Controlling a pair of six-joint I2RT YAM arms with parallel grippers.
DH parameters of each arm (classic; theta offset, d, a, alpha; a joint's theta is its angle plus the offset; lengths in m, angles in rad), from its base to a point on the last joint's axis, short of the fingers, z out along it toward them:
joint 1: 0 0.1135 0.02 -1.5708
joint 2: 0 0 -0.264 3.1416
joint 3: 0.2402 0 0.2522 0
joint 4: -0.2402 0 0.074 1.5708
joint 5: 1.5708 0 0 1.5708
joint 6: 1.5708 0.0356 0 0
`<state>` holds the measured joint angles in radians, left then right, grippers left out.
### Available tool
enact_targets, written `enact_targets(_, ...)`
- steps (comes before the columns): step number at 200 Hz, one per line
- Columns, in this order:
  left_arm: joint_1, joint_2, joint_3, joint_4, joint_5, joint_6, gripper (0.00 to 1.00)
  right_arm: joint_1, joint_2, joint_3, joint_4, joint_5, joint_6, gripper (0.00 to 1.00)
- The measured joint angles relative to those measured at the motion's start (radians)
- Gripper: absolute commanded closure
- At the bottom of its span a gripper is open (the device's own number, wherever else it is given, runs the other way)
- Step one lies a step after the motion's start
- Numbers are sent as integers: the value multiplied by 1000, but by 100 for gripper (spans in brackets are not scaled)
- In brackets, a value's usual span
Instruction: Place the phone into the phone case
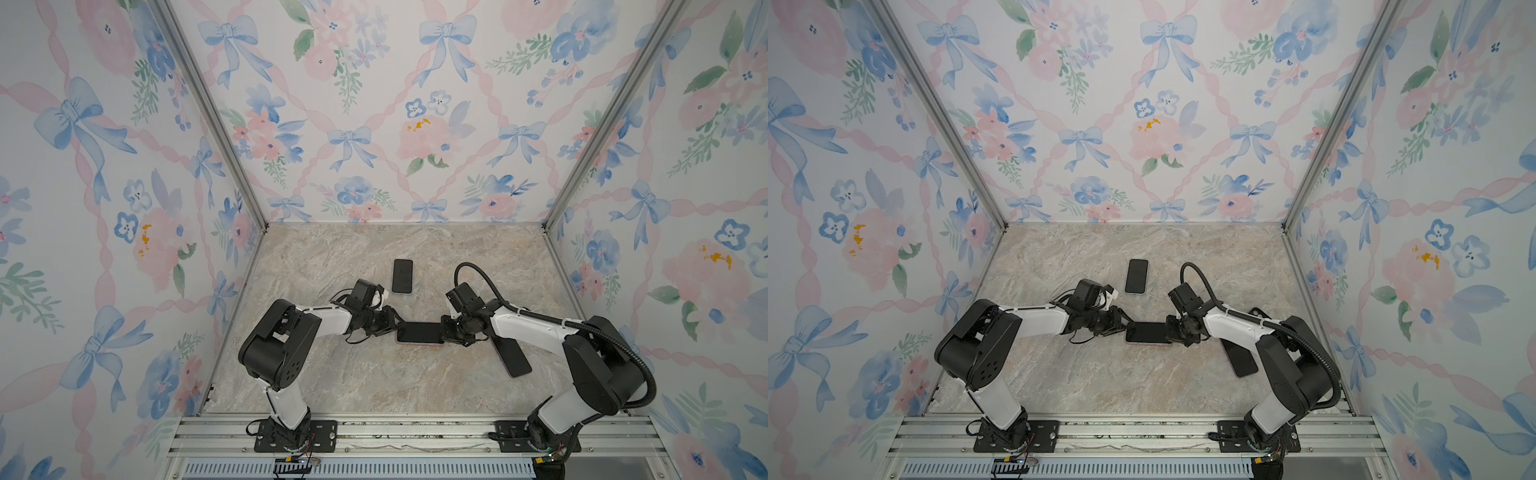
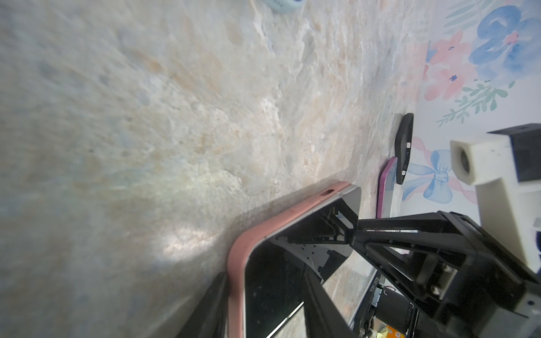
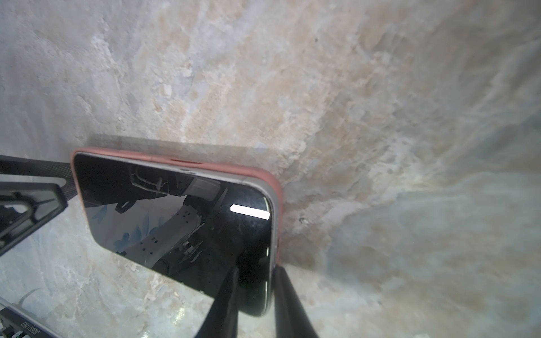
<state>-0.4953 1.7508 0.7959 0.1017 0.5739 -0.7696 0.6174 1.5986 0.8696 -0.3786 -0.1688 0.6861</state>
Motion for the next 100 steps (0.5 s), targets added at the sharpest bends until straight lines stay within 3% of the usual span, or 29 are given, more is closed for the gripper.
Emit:
enact_targets(69, 0, -3, -15, 19, -11, -2, 63, 13, 15, 13, -4, 13, 42, 78)
enact_targets(100, 2, -31, -60, 47, -43, -10, 71, 21, 19, 13, 15, 13, 59, 79)
